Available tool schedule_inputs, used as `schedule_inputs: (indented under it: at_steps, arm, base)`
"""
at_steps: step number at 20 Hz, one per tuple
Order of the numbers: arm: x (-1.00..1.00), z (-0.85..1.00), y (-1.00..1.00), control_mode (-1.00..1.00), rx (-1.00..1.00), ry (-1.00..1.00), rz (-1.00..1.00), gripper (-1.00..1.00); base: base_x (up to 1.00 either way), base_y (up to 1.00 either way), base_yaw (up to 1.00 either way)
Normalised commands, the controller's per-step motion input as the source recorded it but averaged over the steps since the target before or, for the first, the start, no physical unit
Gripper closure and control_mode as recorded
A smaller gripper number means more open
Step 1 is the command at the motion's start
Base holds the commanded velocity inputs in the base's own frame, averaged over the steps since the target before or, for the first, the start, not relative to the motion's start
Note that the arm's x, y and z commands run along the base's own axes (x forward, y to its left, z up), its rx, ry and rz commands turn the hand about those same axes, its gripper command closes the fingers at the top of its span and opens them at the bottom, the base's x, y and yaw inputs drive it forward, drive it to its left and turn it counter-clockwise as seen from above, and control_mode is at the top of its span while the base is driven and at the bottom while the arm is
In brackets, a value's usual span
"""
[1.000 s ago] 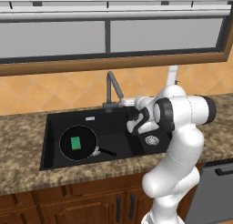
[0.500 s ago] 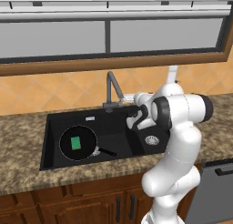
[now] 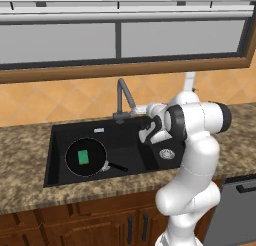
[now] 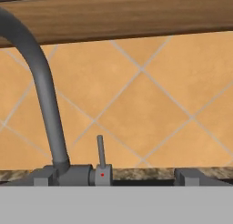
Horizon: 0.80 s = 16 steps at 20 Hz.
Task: Pick the pan and sponge and place them into the sink. Then turn on the water.
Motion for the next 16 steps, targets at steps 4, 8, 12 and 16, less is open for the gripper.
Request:
schedule_inputs:
  at_steps: [4,8,12,16]
  arm:
    - [0.03,-0.31,0.0,-1.0,0.0,-0.03,0.0,-1.0]
    - [0.15,-0.17,0.01,-1.0,0.0,-0.06,0.0,-1.0]
    - [0.18,-0.12,0.03,-1.0,0.0,-0.08,0.0,-1.0]
    - [0.17,-0.18,0.06,-1.0,0.0,-0.06,0.0,-1.0]
  base:
    - [0.0,0.0,0.0]
    - [0.0,0.0,0.0]
    - [0.0,0.0,0.0]
    - [0.0,0.0,0.0]
